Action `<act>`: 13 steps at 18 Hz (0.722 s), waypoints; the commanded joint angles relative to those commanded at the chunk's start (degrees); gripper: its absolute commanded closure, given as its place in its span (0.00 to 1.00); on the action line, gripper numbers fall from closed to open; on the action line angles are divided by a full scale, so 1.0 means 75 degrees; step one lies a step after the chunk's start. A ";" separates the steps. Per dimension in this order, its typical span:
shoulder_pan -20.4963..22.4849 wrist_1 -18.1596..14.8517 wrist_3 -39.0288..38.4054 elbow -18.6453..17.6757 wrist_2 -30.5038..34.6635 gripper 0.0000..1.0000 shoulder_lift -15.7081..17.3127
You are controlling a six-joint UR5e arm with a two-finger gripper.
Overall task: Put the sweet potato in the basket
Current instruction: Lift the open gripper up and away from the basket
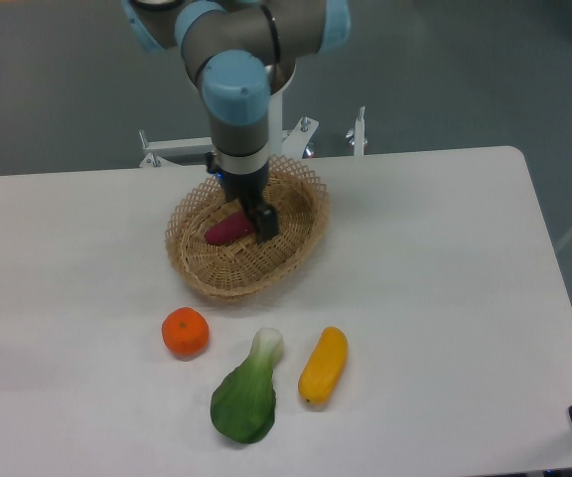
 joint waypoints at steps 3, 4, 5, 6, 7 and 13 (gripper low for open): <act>0.0738 0.0035 0.0070 0.0340 -0.0023 0.00 -0.0117; 0.0926 0.0035 0.0210 0.0457 -0.0023 0.00 -0.0257; 0.1125 0.0035 0.0420 0.0574 -0.0023 0.00 -0.0363; 0.1359 0.0035 0.0643 0.0656 -0.0035 0.00 -0.0422; 0.1594 0.0035 0.0854 0.0704 -0.0035 0.00 -0.0469; 0.2707 0.0035 0.1979 0.1043 -0.0035 0.00 -0.0914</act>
